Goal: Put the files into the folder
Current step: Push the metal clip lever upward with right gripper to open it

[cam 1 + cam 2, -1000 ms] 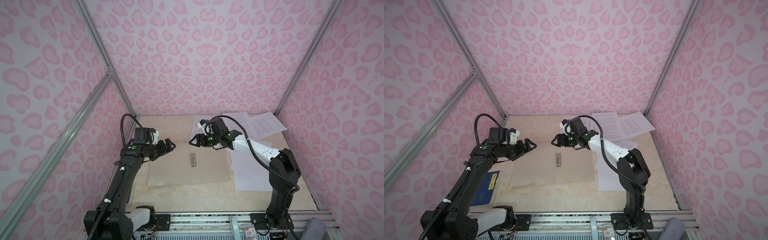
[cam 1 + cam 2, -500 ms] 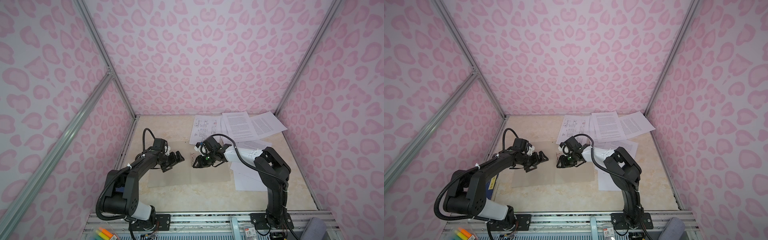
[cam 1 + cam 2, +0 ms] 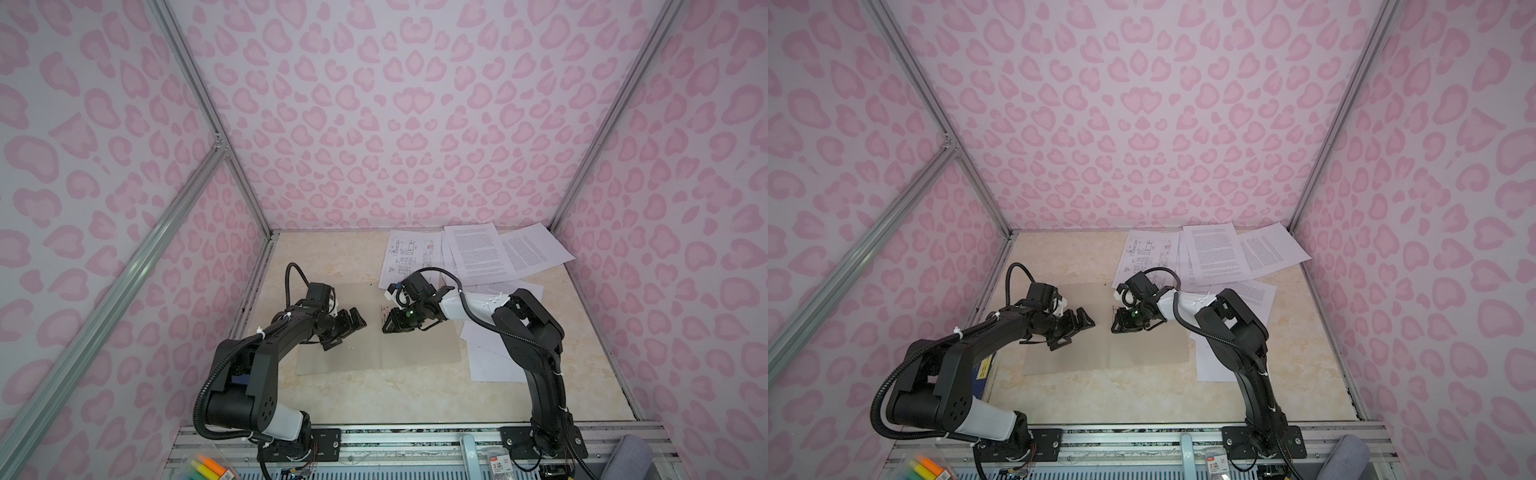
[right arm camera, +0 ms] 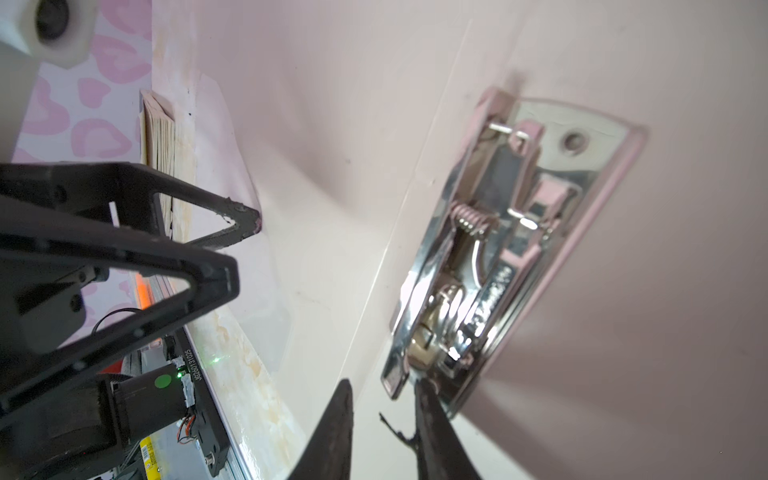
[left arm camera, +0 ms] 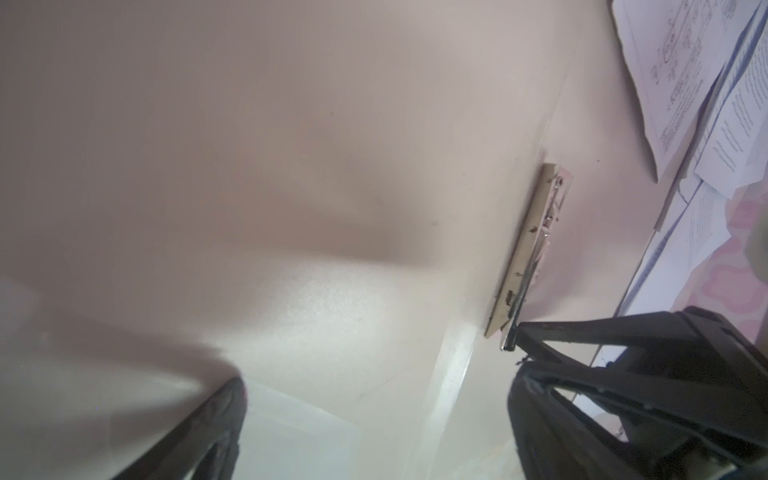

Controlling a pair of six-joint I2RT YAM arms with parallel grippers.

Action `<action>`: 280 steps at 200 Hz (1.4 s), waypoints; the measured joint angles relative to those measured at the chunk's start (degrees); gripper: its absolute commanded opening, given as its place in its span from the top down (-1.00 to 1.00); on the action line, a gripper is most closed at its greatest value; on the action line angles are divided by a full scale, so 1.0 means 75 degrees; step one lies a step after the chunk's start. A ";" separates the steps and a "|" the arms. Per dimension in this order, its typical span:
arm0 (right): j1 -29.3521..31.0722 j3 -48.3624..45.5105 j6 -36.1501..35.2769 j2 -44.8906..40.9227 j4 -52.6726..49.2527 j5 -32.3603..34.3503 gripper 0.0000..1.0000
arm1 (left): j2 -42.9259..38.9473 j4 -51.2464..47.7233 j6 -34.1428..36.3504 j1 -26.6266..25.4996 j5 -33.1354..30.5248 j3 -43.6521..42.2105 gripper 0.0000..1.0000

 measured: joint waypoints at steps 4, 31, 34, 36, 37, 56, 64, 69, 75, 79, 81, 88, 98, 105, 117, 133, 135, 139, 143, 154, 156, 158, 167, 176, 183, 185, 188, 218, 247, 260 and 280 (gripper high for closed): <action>-0.0009 0.0000 0.0000 0.0009 0.0000 0.0009 0.46 | 0.0000 0.0000 0.0000 0.0000 0.0000 0.0000 -0.99; 0.0006 -0.0003 0.0035 0.0047 -0.0009 0.0009 0.46 | 0.0000 0.0003 0.0000 -0.0003 -0.0003 0.0000 -0.99; 0.0006 -0.0003 0.0038 0.0047 -0.0006 0.0009 0.46 | 0.0000 0.0003 0.0000 -0.0003 -0.0003 0.0000 -0.99; 0.0006 -0.0003 0.0038 0.0050 -0.0006 0.0009 0.46 | 0.0000 0.0003 0.0000 -0.0003 -0.0003 0.0000 -0.99; 0.0006 -0.0003 0.0038 0.0050 -0.0006 0.0009 0.46 | 0.0000 0.0003 0.0000 -0.0003 -0.0003 0.0000 -0.99; 0.0006 0.0000 0.0079 0.0073 0.0009 -0.0020 0.49 | 0.0000 0.0006 -0.0003 -0.0003 -0.0003 0.0000 -0.98; 0.0006 0.0012 0.0108 0.0096 0.0020 -0.0047 0.51 | 0.0000 0.0020 -0.0006 -0.0003 -0.0006 -0.0012 -0.98; 0.0006 0.0026 0.0111 0.0117 0.0020 -0.0050 0.53 | -0.0003 0.0026 -0.0035 -0.0003 -0.0006 -0.0015 -0.98; 0.0006 0.0041 0.0111 0.0137 0.0023 -0.0052 0.54 | -0.0003 0.0038 -0.0058 -0.0003 -0.0012 -0.0017 -0.98; 0.0006 0.0047 0.0114 0.0152 0.0023 -0.0058 0.55 | -0.0003 0.0044 -0.0055 -0.0003 -0.0012 -0.0020 -0.98; 0.0006 0.0047 0.0114 0.0157 0.0023 -0.0064 0.56 | -0.0003 0.0047 -0.0055 -0.0003 -0.0012 -0.0020 -0.98; 0.0006 0.0050 0.0114 0.0175 0.0023 -0.0093 0.59 | -0.0003 0.0052 -0.0055 -0.0003 -0.0015 -0.0023 -0.98; 0.0006 0.0052 0.0111 0.0207 0.0026 -0.0111 0.67 | -0.0003 0.0067 -0.0058 0.0000 -0.0015 -0.0029 -0.98; 0.0006 0.0052 0.0111 0.0233 0.0026 -0.0131 0.71 | -0.0003 0.0085 -0.0061 -0.0003 -0.0015 -0.0032 -0.98; 0.0006 0.0052 0.0111 0.0277 0.0026 -0.0146 0.81 | -0.0003 0.0117 -0.0082 -0.0003 -0.0012 -0.0038 -0.98; -0.0003 0.0044 0.0181 0.0303 0.0061 -0.0236 1.00 | 0.0000 0.0149 -0.0114 -0.0003 -0.0012 -0.0041 -0.97; -0.0009 0.0041 0.0204 0.0303 0.0064 -0.0251 1.00 | 0.0003 0.0152 -0.0114 -0.0003 -0.0012 -0.0041 -0.97; -0.0020 0.0026 0.0233 0.0303 0.0079 -0.0259 1.00 | 0.0003 0.0157 -0.0114 -0.0003 -0.0012 -0.0041 -0.97; -0.0026 0.0012 0.0242 0.0303 0.0119 -0.0277 1.00 | 0.0003 0.0160 -0.0114 -0.0003 -0.0012 -0.0041 -0.97; -0.0044 -0.0090 0.0300 0.0300 0.0283 -0.0297 1.00 | 0.0009 0.0163 -0.0117 -0.0003 -0.0015 -0.0041 -0.97; -0.0044 -0.0114 0.0309 0.0297 0.0323 -0.0312 1.00 | 0.0009 0.0163 -0.0117 -0.0003 -0.0015 -0.0041 -0.97; -0.0047 -0.0140 0.0323 0.0289 0.0364 -0.0321 1.00 | 0.0012 0.0163 -0.0117 -0.0003 -0.0015 -0.0041 -0.97; -0.0082 -0.0262 0.0382 0.0254 0.0504 -0.0326 1.00 | 0.0017 0.0166 -0.0122 -0.0003 -0.0015 -0.0041 -0.97; -0.0137 -0.0388 0.0463 0.0224 0.0641 -0.0323 1.00 | 0.0032 0.0175 -0.0149 -0.0003 -0.0012 -0.0038 -0.97; -0.0169 -0.0446 0.0522 0.0219 0.0685 -0.0329 1.00 | 0.0047 0.0192 -0.0189 -0.0003 -0.0003 -0.0032 -0.97; -0.0181 -0.0463 0.0533 0.0219 0.0697 -0.0332 1.00 | 0.0047 0.0201 -0.0195 -0.0003 0.0003 -0.0032 -0.97; -0.0198 -0.0481 0.0560 0.0219 0.0714 -0.0335 1.00 | 0.0052 0.0219 -0.0195 -0.0003 0.0009 -0.0032 -0.97; -0.0291 -0.0548 0.0714 0.0172 0.0769 -0.0300 1.00 | 0.0105 0.0364 -0.0195 -0.0009 0.0087 -0.0026 -0.97; -0.0300 -0.0557 0.0871 -0.0128 0.0723 -0.0347 0.64 | 0.0140 0.0402 -0.0198 -0.0003 0.0128 -0.0020 -0.97; -0.0312 -0.0557 0.0921 -0.0312 0.0877 -0.0530 0.36 | 0.0154 0.0434 -0.0195 -0.0003 0.0146 -0.0015 -0.97; -0.0350 -0.0697 0.1183 -0.0708 0.1186 -0.0755 0.14 | 0.0163 0.0440 -0.0195 -0.0003 0.0152 -0.0012 -0.97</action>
